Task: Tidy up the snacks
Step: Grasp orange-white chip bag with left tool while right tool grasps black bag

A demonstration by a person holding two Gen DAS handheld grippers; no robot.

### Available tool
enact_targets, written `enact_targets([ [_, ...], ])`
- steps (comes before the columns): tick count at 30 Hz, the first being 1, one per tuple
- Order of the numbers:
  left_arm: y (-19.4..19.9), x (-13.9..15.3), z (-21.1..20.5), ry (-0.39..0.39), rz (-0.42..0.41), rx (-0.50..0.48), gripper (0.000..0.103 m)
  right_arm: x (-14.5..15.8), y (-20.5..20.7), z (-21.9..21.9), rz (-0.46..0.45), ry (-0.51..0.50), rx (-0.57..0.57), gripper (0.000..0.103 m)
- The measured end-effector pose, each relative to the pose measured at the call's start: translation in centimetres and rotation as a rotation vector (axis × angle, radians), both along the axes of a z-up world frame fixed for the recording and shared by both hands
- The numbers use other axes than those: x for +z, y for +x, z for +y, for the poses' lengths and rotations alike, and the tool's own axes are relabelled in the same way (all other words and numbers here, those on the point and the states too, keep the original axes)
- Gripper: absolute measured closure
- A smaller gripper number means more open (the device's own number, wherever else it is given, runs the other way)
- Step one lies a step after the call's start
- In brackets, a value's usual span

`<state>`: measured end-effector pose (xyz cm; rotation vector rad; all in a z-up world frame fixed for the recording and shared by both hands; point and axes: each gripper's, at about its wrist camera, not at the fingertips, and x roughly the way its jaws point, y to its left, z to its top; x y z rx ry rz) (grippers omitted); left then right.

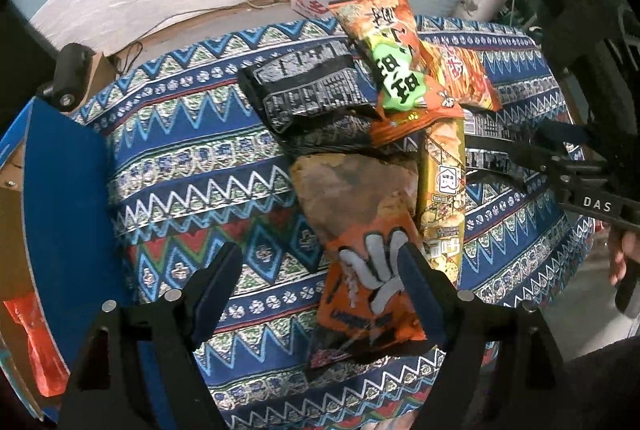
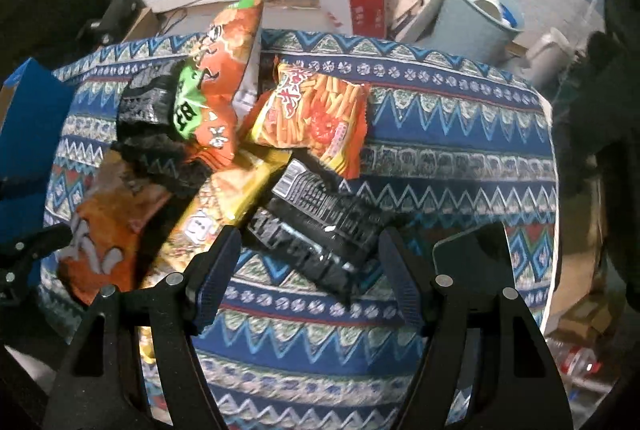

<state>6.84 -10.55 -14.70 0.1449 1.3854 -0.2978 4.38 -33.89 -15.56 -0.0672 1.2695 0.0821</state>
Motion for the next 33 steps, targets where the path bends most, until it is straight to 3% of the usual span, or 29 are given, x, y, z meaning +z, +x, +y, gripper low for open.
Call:
enact_targets([
  [11,0.7,-2.4,-1.2,-0.031,0.06,0.002,0.017,-3.8,1.2,1.6,0.059,-0.047,0.217,0.031],
  [26,1.1,-6.8,-3.0,-0.056,0.137,-0.026,0.015,-6.4,-0.2,2.6,0.122,-0.125,0.297,0.03],
  [33,-0.1,-7.3,-3.2,-0.046,0.101,-0.08,0.035,-7.2,-0.1,2.2,0.14,-0.109,0.239,0.03],
])
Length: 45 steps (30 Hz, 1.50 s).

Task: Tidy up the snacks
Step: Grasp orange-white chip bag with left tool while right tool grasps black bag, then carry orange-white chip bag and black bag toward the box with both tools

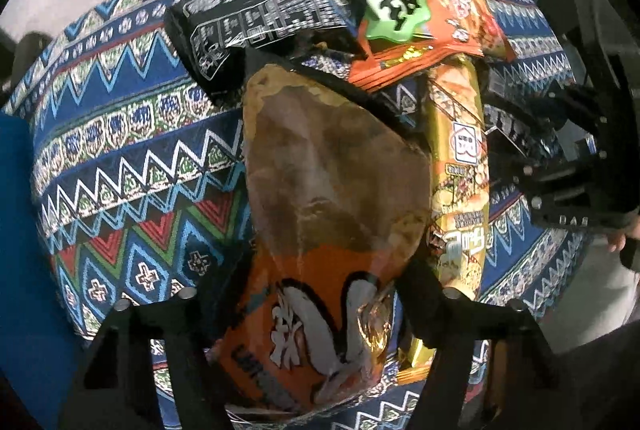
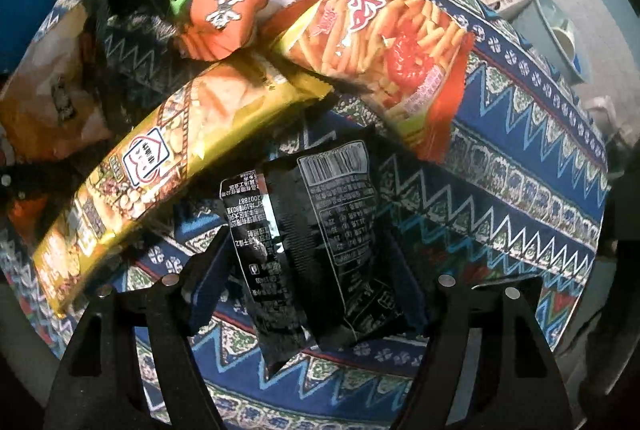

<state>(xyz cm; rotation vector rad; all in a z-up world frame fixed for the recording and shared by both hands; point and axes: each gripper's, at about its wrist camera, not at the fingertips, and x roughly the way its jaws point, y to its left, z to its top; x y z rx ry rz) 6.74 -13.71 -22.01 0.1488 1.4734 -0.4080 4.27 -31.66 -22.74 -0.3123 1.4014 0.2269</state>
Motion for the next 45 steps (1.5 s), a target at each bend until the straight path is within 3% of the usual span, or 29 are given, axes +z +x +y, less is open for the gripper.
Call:
enact_targets([
  [3,-0.7,0.4,-0.4,0.033,-0.039,-0.042,0.045,0.3,-0.2,-0.2,0.001,0.02,-0.02,0.039],
  [6,-1.3,0.7,-0.8,0.069,-0.073,-0.063,0.047,0.7,0.5,-1.0,0.005,0.048,-0.064,0.045],
  [14,-1.8,2.1,1.8,0.108,-0.109,-0.053,0.058,1.3,-0.1,-1.7,0.003,0.01,-0.161,0.046],
  [25,-1.8,5.7,3.5,0.108,-0.176,-0.049,0.058,7.1,-1.7,-0.4,-0.097,0.041,-0.213,0.046],
  [35,-2.7,9.9,6.3,0.106,-0.277,-0.029,0.058,11.9,-1.8,2.5,-0.181,0.079,-0.192,0.046],
  [45,-3.9,13.9,8.6,0.084,-0.363,-0.006,0.058,14.8,-1.4,6.4,-0.246,0.113,-0.135,0.046],
])
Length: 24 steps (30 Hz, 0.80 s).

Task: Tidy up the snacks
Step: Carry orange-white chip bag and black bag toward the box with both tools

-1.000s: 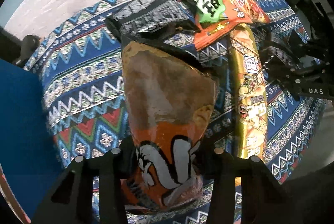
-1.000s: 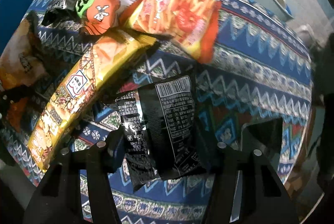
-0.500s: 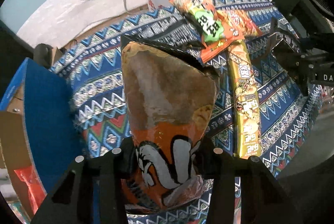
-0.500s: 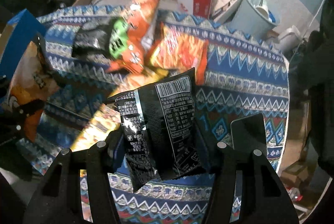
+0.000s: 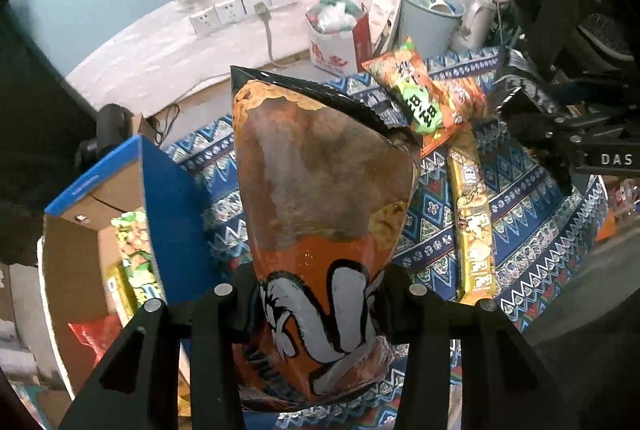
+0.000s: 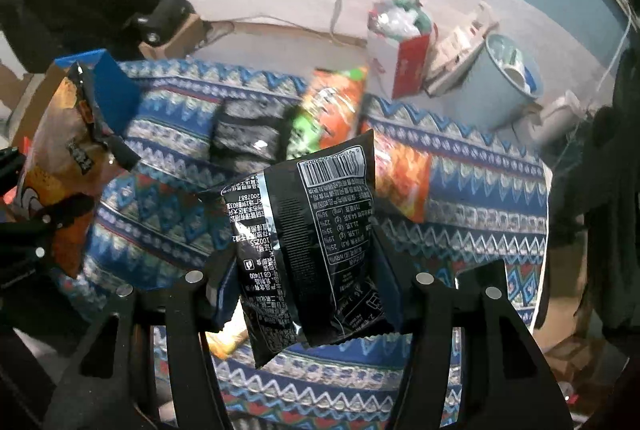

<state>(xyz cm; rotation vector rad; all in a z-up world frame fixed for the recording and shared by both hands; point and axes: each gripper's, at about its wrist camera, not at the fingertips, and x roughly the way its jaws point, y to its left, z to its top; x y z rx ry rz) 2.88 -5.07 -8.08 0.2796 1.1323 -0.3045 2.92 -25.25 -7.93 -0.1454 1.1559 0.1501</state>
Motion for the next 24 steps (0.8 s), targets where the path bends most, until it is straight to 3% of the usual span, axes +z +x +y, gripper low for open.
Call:
enact_targets([
  [14,-1.0,4.6,4.8,-0.029,-0.11,0.027,0.058,3.3,0.7,7.0,-0.065,0.026,0.11,0.046],
  [24,-1.5,5.1,9.5,-0.026,-0.141,0.082,0.058,4.3,1.7,12.5,-0.079,0.042,0.19,0.046],
])
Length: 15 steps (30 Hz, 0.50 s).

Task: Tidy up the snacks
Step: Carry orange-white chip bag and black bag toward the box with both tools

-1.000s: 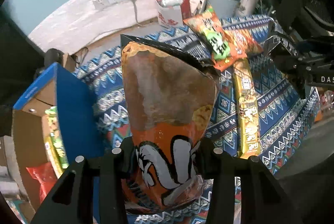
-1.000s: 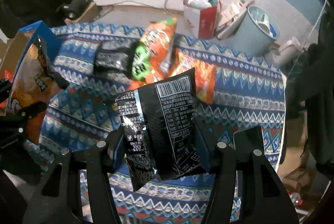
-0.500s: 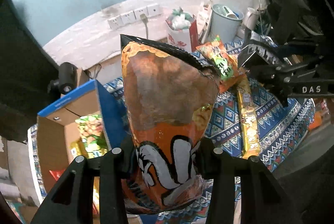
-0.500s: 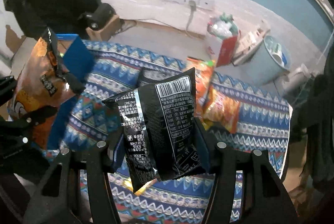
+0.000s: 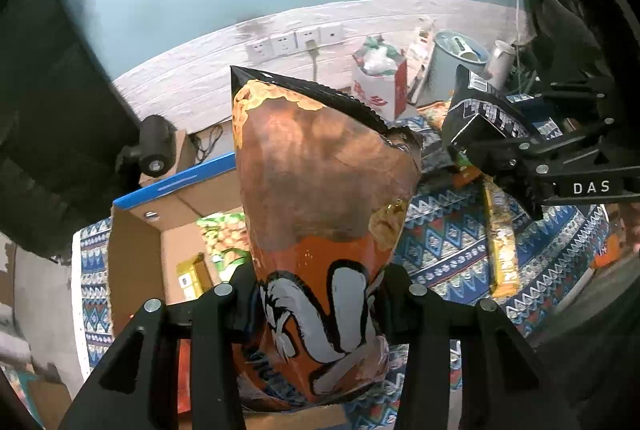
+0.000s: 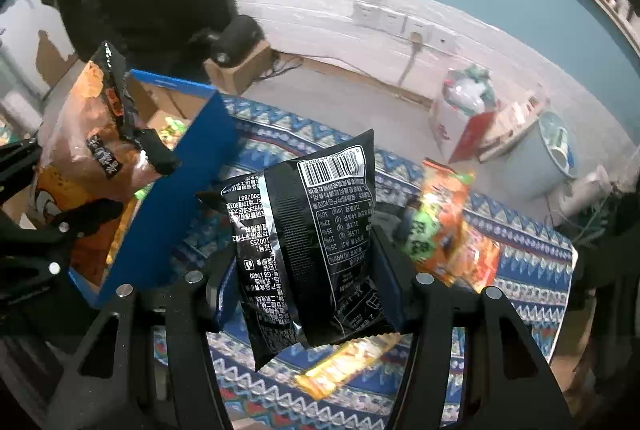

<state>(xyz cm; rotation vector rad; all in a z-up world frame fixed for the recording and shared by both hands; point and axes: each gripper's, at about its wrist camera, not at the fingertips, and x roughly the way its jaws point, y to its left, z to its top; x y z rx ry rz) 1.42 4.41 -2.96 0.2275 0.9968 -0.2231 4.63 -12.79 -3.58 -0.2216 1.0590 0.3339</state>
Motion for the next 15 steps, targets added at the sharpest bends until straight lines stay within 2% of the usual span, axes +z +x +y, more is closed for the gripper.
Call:
enact_targets([
  [10,0.3,-0.5,4.5,-0.018,0.012,0.066,0.058,0.2,1.3,5.9,0.013,0.007,0.073,0.046],
  [15,0.5,-1.1,7.6,-0.026,0.027,0.131,0.058,0.1,2.0,8.8,0.025,0.012,0.1,0.046],
])
